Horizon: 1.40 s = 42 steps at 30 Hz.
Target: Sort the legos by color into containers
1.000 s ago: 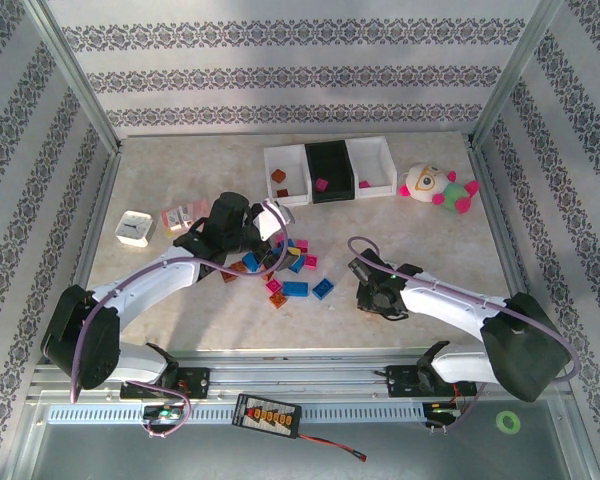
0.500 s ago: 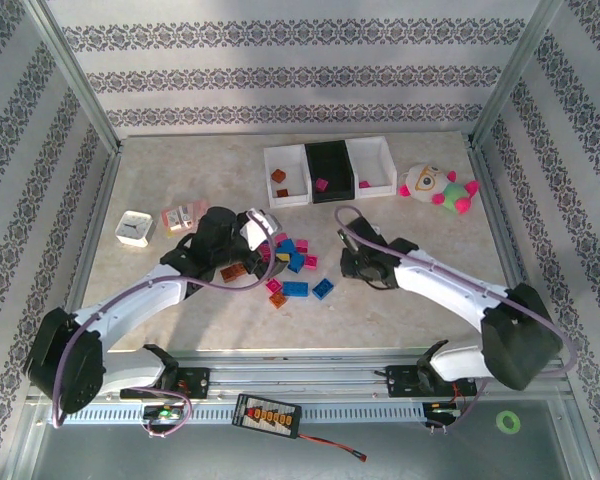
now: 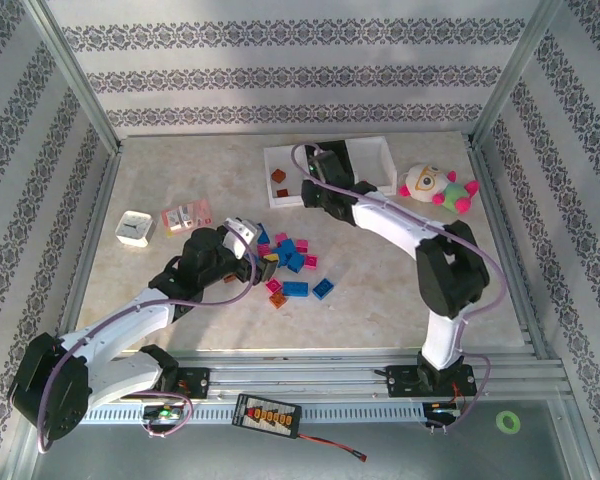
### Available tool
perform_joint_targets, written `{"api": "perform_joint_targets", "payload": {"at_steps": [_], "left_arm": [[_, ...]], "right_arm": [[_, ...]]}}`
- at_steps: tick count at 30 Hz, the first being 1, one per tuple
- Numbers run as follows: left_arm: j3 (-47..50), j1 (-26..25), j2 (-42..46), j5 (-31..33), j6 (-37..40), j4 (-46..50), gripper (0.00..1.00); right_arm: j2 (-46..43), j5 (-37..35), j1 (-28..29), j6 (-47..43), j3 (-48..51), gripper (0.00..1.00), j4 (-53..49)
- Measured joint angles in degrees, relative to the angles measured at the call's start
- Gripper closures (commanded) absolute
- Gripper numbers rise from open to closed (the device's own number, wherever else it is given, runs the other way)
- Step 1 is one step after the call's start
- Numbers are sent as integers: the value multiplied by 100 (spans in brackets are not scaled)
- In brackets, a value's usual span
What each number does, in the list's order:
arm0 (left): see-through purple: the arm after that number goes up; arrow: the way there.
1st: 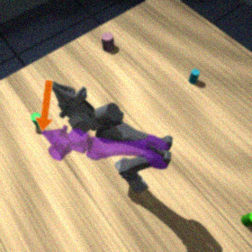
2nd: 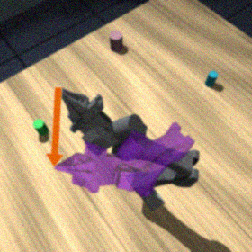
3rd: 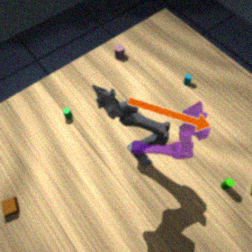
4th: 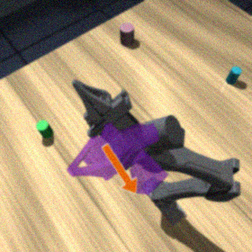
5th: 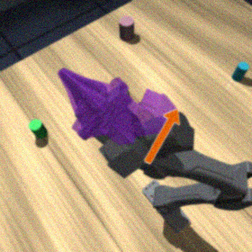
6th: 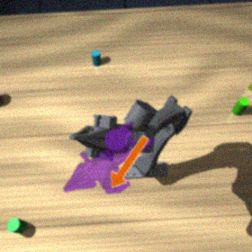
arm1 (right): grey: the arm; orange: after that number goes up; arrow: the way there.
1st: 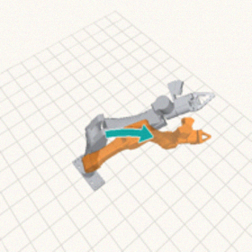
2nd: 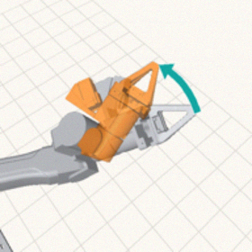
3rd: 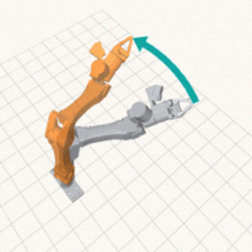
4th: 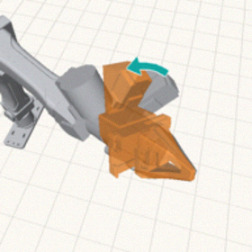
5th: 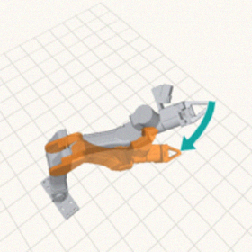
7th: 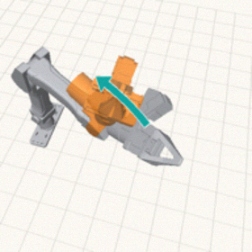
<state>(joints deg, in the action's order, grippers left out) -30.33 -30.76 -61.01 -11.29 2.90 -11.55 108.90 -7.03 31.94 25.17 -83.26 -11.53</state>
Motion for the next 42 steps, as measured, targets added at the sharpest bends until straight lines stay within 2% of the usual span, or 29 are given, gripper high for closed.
{"api": "perform_joint_targets", "payload": {"at_steps": [8, 15, 17, 23, 25, 29, 36, 42], "left_arm": [[140, 0, 0, 374, -396, -446, 1], [162, 0, 0, 560, -476, -496, 1], [162, 0, 0, 584, -481, -503, 1], [162, 0, -4, 629, -483, -542, 1], [162, 0, -11, 667, -483, -570, 1], [162, 0, -13, 706, -492, -570, 1], [162, 0, -15, 691, -514, -581, 1], [157, 0, -286, 511, -487, -717, 1]], "right_arm": [[1434, 133, -35, -531, -1480, 85, 426], [2269, 136, -72, -638, -2382, 81, 422], [2378, 138, -72, -669, -2505, 76, 402], [2406, 205, -74, -774, -2588, 48, 319], [2385, 221, -72, -780, -2586, 44, 304], [2015, 293, -72, -787, -2251, 35, 332], [382, 444, -70, -695, -708, 21, 643], [-793, 479, 52, -710, 614, 13, 861]]}}
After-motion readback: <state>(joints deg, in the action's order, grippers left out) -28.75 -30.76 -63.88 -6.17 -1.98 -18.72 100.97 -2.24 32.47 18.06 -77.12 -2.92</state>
